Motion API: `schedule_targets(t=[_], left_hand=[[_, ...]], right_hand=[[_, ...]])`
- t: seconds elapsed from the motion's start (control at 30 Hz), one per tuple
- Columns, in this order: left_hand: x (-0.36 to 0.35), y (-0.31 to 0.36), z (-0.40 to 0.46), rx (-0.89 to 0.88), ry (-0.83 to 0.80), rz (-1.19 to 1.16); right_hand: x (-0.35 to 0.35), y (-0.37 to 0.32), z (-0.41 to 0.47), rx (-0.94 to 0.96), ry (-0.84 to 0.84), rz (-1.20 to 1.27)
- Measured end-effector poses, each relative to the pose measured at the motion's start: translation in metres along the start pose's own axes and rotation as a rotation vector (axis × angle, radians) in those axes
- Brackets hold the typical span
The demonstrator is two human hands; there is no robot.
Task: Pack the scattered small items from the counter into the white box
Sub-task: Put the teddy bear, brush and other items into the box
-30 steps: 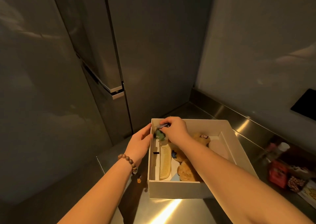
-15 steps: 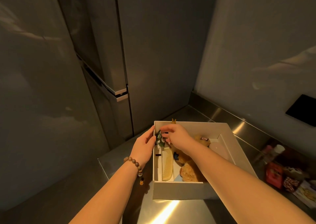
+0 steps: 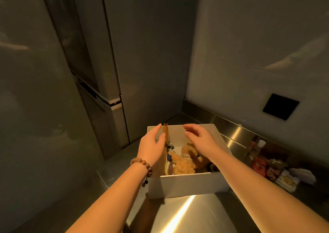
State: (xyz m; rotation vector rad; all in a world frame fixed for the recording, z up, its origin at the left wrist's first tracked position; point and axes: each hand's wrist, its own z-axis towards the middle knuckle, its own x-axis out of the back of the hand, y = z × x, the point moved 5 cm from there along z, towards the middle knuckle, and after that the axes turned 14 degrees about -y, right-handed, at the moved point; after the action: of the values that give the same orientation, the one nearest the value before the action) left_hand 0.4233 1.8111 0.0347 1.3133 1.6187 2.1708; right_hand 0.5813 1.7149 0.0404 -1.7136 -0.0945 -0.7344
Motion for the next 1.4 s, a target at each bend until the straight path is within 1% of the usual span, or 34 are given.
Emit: schedule_targets(t=[0.1, 0.23, 0.37, 0.43, 0.5, 0.6, 0.67, 0.77, 0.87, 1.0, 1.07, 1.17, 1.23, 1.3, 1.4], left_hand=[[-0.032, 0.038, -0.002, -0.112, -0.068, 0.076], [-0.093, 0.085, -0.007, -0.256, -0.185, 0.124], [-0.169, 0.121, -0.027, -0.355, -0.295, 0.173], [-0.208, 0.132, -0.041, -0.435, -0.369, 0.197], [-0.246, 0.135, -0.056, -0.483, -0.476, 0.226], [-0.305, 0.122, -0.081, -0.47, -0.671, 0.347], [-0.342, 0.107, -0.1, -0.423, -0.806, 0.473], [-0.388, 0.087, -0.129, -0.369, -0.915, 0.677], [-0.415, 0.078, -0.141, -0.367, -0.897, 0.809], [-0.424, 0.079, -0.119, -0.396, -0.848, 0.839], [-0.42, 0.078, -0.097, -0.376, -0.828, 0.823], [-0.41, 0.074, -0.066, -0.324, -0.798, 0.788], [-0.408, 0.07, -0.053, -0.313, -0.801, 0.805], [-0.41, 0.065, -0.046, -0.306, -0.81, 0.826], [-0.414, 0.062, -0.042, -0.305, -0.786, 0.794]], right_hand=[[0.039, 0.015, -0.037, -0.005, 0.075, 0.021], [0.101, 0.053, -0.099, -0.022, 0.213, 0.033], [0.152, 0.113, -0.17, -0.188, 0.296, 0.046], [0.166, 0.143, -0.204, -0.258, 0.315, -0.013], [0.171, 0.174, -0.233, -0.34, 0.313, -0.065], [0.164, 0.222, -0.267, -0.493, 0.256, -0.123], [0.154, 0.247, -0.285, -0.579, 0.233, -0.085], [0.141, 0.269, -0.298, -0.624, 0.218, -0.094], [0.14, 0.28, -0.296, -0.617, 0.218, -0.149], [0.156, 0.292, -0.286, -0.597, 0.261, -0.124], [0.175, 0.296, -0.278, -0.58, 0.354, -0.134], [0.213, 0.301, -0.266, -0.598, 0.537, -0.305], [0.234, 0.306, -0.258, -0.62, 0.598, -0.395], [0.25, 0.317, -0.249, -0.659, 0.59, -0.482], [0.261, 0.336, -0.239, -0.699, 0.495, -0.541]])
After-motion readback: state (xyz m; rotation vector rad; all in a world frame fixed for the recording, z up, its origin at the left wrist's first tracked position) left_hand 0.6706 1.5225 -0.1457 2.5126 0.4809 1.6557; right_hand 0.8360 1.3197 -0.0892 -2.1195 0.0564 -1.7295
